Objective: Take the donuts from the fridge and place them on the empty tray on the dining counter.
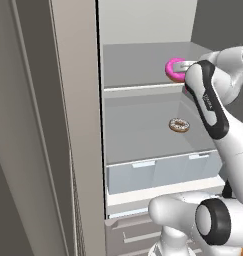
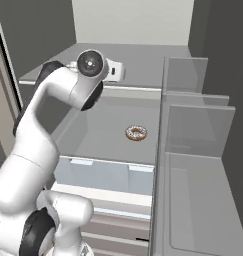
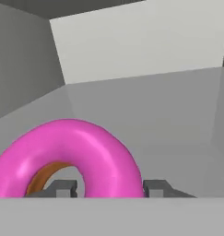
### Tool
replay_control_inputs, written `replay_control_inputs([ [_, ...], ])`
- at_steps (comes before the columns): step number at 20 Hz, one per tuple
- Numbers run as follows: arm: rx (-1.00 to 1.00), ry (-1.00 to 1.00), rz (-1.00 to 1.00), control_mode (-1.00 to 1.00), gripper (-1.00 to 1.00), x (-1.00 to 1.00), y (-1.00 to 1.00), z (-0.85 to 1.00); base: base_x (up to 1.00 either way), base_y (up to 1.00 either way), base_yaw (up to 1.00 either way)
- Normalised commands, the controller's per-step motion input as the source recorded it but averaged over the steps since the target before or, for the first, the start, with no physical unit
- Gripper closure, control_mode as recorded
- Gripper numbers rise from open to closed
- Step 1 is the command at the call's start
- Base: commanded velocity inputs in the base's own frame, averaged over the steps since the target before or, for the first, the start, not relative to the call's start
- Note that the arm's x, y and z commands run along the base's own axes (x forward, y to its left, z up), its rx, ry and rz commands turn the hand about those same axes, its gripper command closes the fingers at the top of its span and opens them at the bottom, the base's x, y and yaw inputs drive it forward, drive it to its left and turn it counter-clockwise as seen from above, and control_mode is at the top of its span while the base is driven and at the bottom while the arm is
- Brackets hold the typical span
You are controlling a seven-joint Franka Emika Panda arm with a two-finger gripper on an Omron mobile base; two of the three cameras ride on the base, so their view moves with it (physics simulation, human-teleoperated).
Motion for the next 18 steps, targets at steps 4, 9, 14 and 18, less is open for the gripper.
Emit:
replay_control_inputs([
  [4, 0.05, -0.14, -0.01, -1.00, 1.00, -0.69, 0.00, 0.72, 0.00, 0.00, 0.00],
  [9, 0.05, -0.04, -0.03, -1.00, 1.00, -0.75, 0.00, 0.55, 0.00, 0.00, 0.00],
  [14, 0.05, -0.01, -0.03, -1.00, 1.00, -0.88, 0.00, 0.36, 0.00, 0.00, 0.00],
  [18, 0.00, -0.03, -0.09, -1.00, 1.00, -1.00, 0.00, 0.00, 0.00, 0.00, 0.00],
])
